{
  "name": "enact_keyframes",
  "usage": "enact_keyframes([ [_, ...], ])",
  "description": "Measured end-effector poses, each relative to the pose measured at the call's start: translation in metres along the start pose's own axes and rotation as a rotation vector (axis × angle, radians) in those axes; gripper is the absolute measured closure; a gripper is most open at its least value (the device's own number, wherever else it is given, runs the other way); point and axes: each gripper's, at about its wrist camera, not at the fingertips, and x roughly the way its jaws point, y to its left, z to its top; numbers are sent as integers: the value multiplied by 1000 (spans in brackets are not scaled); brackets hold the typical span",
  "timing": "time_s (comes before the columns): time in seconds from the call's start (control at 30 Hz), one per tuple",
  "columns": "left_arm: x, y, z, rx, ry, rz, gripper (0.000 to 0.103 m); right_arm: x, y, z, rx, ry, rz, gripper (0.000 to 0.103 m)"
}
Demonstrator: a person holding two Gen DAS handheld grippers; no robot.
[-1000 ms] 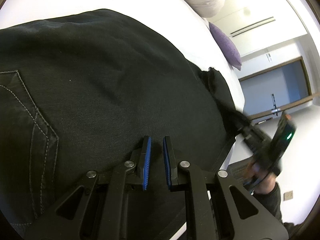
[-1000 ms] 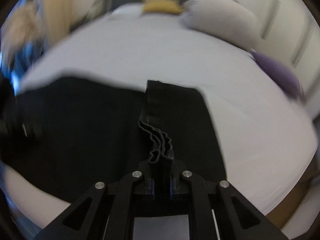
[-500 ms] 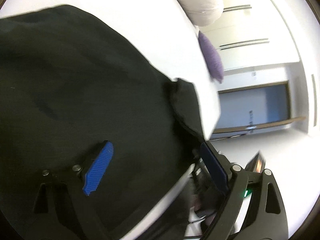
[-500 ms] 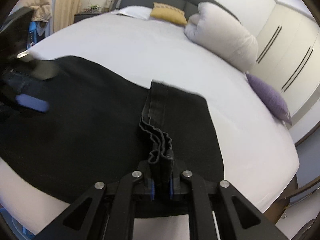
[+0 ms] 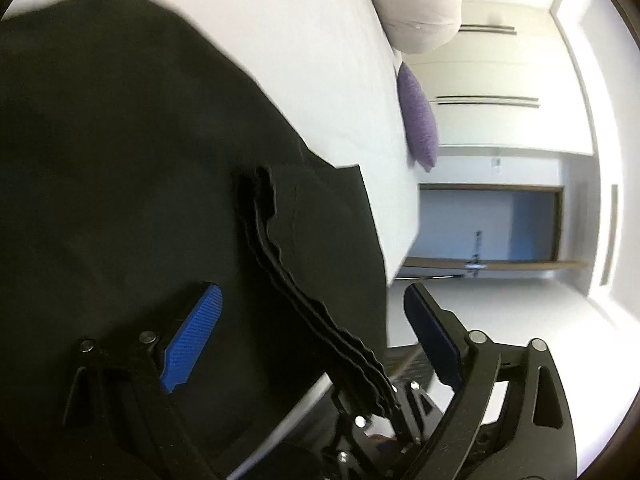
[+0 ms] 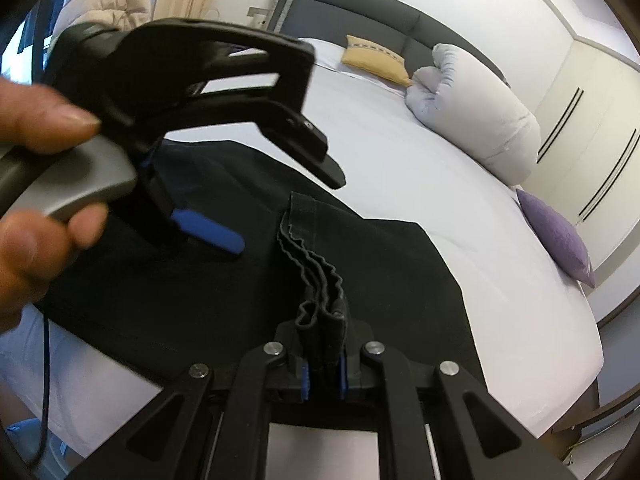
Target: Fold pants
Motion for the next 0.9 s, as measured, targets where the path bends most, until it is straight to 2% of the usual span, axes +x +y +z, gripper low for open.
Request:
enact_keyframes([
  [0.1, -5, -3, 8, 21, 17, 3, 27, -3, 5, 1, -4, -15, 10, 91],
  [0.2, -2, 0, 8, 14, 73, 27, 28, -9, 13, 4, -10, -32, 18, 91],
  [0.27, -1, 2, 5, 13, 83, 27, 30, -13, 19, 6, -15, -41, 25, 91],
  [0.33, 0, 2, 4, 12, 79, 18, 45, -17, 25, 4, -25, -43, 28, 91],
  [0.4, 0, -1, 6, 19, 77, 23, 76, -16, 30, 4, -44, -42, 27, 91],
  [0.47, -3, -8, 9, 54, 65, 46, 81, -19, 34, 4, -55, -44, 29, 91],
  [0.5, -4, -12, 11, 75, 57, 55, 91, -19, 36, 5, -57, -45, 31, 91],
  [0.53, -8, -17, 13, 100, 48, 74, 95, -21, 39, 3, -58, -46, 30, 91],
  [0.8, -41, -50, 20, 319, 44, 196, 96, -31, 56, 16, -108, -98, 49, 90],
  [0.9, -61, -48, 14, 380, 57, 262, 96, -34, 70, 20, -135, -112, 75, 90],
])
